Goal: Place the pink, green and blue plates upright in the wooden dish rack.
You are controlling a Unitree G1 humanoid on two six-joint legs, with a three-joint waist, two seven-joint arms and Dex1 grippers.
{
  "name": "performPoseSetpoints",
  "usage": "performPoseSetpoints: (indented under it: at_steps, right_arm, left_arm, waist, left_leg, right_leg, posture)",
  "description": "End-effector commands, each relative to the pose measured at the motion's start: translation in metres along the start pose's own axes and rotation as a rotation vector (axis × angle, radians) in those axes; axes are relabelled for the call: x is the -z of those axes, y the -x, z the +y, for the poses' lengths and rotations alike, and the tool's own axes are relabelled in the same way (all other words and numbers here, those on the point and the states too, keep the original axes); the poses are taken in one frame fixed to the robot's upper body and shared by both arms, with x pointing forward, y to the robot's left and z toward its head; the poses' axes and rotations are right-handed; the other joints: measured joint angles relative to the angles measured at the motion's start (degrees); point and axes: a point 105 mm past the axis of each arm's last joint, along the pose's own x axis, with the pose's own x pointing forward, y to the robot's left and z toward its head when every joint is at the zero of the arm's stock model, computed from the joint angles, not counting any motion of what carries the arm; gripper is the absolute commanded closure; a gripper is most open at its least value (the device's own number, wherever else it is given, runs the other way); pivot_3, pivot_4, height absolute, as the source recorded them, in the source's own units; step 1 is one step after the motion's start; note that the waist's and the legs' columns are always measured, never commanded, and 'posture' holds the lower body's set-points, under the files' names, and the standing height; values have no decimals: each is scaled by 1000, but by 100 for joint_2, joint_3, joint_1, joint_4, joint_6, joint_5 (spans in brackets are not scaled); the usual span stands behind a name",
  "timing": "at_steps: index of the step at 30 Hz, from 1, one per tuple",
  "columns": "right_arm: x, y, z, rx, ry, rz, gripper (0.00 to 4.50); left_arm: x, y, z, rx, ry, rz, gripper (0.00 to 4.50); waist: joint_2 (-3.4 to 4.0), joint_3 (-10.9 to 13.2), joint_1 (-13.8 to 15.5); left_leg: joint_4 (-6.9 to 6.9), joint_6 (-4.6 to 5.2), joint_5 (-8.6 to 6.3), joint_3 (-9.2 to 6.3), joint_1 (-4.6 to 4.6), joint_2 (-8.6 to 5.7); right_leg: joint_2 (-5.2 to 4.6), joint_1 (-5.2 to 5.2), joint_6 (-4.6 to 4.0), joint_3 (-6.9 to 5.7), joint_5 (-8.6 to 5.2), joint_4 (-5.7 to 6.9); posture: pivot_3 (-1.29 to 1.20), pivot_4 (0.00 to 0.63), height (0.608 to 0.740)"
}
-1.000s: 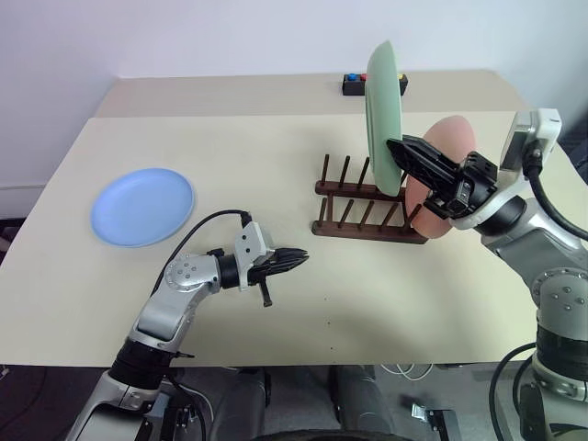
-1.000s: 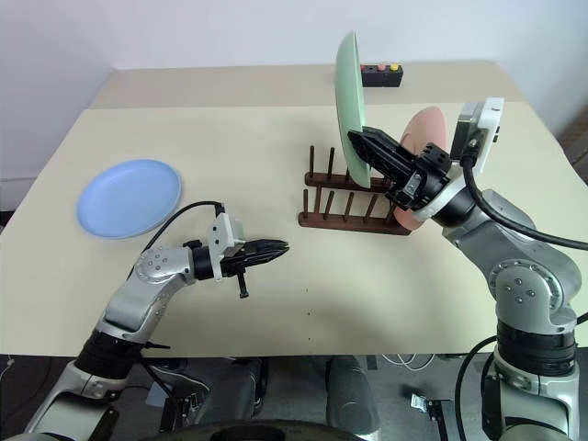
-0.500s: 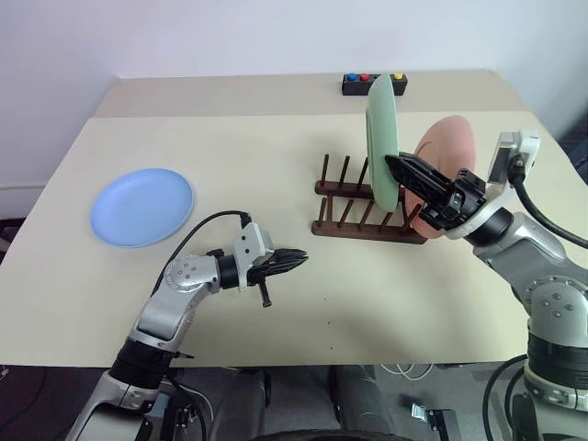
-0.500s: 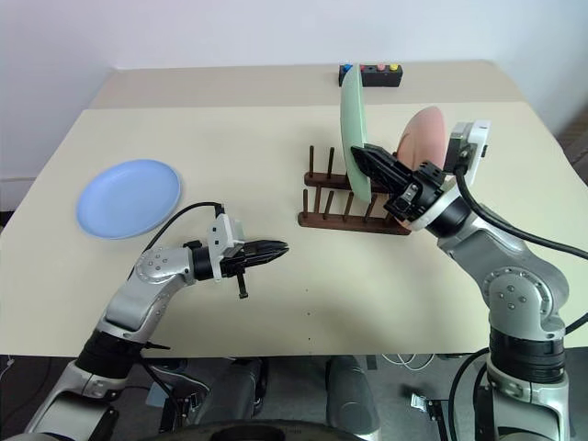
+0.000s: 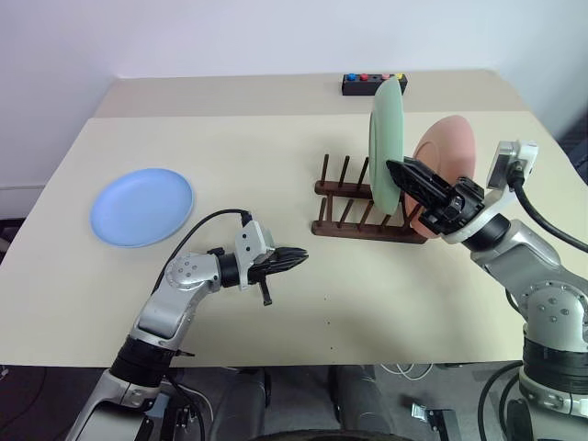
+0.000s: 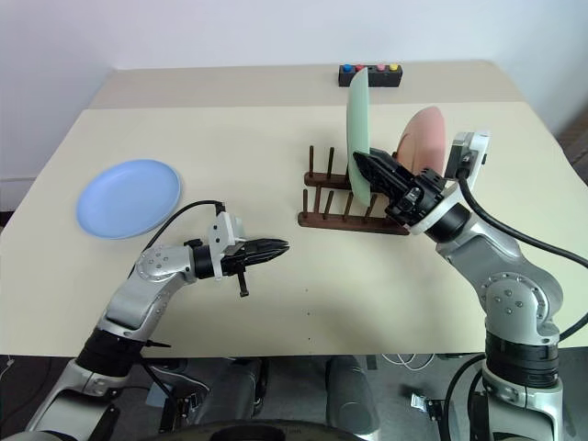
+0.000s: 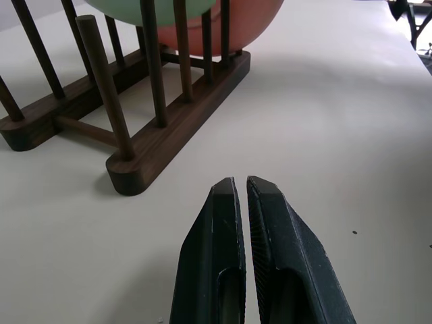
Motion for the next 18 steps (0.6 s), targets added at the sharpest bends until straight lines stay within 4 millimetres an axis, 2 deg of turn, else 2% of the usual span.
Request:
performPoseSetpoints:
  at_steps: [1, 4, 18]
  right_arm:
    - [-9, 3, 1, -3, 10, -42, 1591]
    - [-10, 3, 0, 10, 22, -41, 50]
    - [-11, 4, 1, 35, 192, 61, 13]
  left_arm:
    - [-9, -1, 1, 2, -35, -28, 4283]
    - [-8, -1, 0, 4, -35, -28, 4283]
    - [-8, -1, 0, 10, -33, -30, 4283]
  waist:
    - [0, 0, 0]
    - [0, 0, 1]
    - [0, 0, 4]
  left_leg:
    - [0, 0, 0, 0, 0, 0]
    - [0, 0, 0, 0, 0, 0]
    - [0, 0, 0, 0, 0, 0]
  right_leg:
    - [0, 0, 0, 0, 0, 0]
    - [0, 0, 0, 0, 0, 0]
    - [0, 0, 0, 0, 0, 0]
  posture:
    - [0, 150, 740]
    - [0, 150, 740]
    - [0, 150, 740]
